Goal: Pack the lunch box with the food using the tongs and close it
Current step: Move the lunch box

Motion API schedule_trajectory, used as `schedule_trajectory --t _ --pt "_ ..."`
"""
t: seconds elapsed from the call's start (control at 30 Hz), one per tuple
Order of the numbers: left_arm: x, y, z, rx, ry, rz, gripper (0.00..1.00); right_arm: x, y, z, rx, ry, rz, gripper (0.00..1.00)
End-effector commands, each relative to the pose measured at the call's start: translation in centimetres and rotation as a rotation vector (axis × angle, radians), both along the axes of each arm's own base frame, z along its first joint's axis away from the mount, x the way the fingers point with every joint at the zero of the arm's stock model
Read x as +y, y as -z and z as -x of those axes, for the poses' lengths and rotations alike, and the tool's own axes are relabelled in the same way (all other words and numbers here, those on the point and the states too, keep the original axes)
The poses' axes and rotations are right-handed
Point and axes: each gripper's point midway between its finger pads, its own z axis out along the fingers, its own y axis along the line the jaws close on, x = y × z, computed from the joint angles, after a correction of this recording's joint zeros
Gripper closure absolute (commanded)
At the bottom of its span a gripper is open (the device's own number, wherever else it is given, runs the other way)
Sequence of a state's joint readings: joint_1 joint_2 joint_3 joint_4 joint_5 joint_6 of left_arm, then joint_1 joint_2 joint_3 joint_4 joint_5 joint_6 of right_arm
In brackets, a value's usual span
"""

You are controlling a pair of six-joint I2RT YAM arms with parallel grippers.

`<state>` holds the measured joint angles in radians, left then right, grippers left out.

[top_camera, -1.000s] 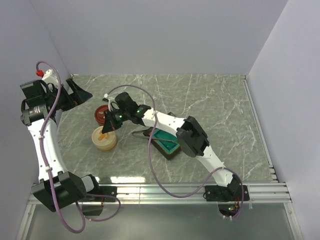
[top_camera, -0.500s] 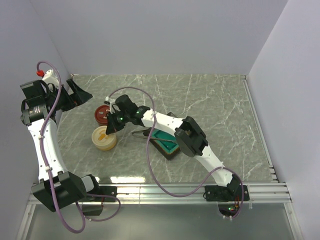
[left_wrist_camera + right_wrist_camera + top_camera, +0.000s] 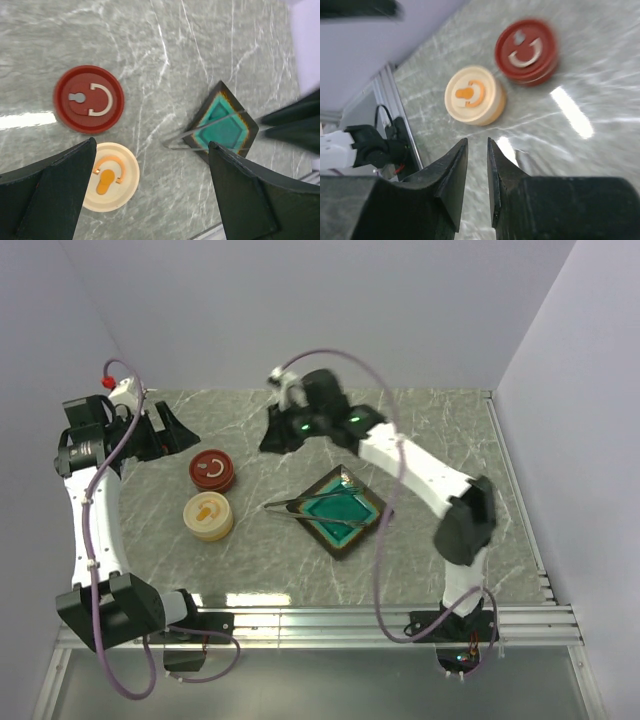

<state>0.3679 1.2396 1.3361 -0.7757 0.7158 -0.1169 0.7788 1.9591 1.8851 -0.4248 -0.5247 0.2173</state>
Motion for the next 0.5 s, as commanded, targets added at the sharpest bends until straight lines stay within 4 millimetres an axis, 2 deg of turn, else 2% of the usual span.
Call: schedule_trajectory --t 0.0,0.07,0.1,0.13,0.17,0.2,0.23,0.27,0.3,0.33,0.4,0.43,0.47 --pt "-1.0 -1.3 -1.0 -0.05 0.055 -0.054 0.01 -6.5 -3.2 -0.5 -0.07 0.065 0.019 0.7" --pt "-2.4 -1.3 -1.6 -0.055 0.082 -0.086 0.0 -9.1 -3.3 -0.9 -0.076 0.101 0.041 0.69" --pt "-2.9 -1.3 -2.1 -0.062 0.087 -0.095 0.01 -11.6 -3.2 -1.2 -0.064 0.144 0.055 0.7" --pt "-4.6 -1.0 -2.3 -0.059 0.126 -0.107 0.01 -13.0 -3.1 -1.3 -0.069 0.164 0.065 0.7" --pt "-5.2 -0.5 -2.9 -0.045 0.13 -0.127 0.0 -14.1 -2.9 -1.4 -0.068 0.188 0.071 0.71" --pt "-6.1 -0.2 -3.3 -0.042 0.148 -0.142 0.01 -16.8 -2.7 -1.5 -0.061 0.242 0.081 0.71" --pt "-8.2 0.0 -3.2 -0.045 0.2 -0.154 0.01 -18.0 -2.4 -1.3 -0.064 0.258 0.09 0.71" --pt "-9.2 0.4 -3.4 -0.047 0.219 -0.171 0.01 -19.3 -2.3 -1.3 -0.071 0.284 0.1 0.7" --pt "-10.1 0.8 -3.7 -0.049 0.242 -0.177 0.01 -20.9 -2.1 -0.5 -0.077 0.312 0.117 0.65" --pt "-11.7 0.8 -3.8 -0.068 0.283 -0.177 0.01 -22.9 -1.9 -0.9 -0.095 0.349 0.139 0.63" --pt "-13.2 2.0 -4.1 -0.051 0.321 -0.186 0.01 -25.1 -1.5 0.3 -0.103 0.383 0.161 0.59" --pt "-14.8 2.2 -3.8 -0.054 0.359 -0.191 0.01 -26.1 -1.3 0.6 -0.099 0.404 0.165 0.57" --pt "-15.5 2.9 -3.8 -0.042 0.373 -0.2 0.01 -27.5 -1.0 0.5 -0.115 0.427 0.182 0.55"
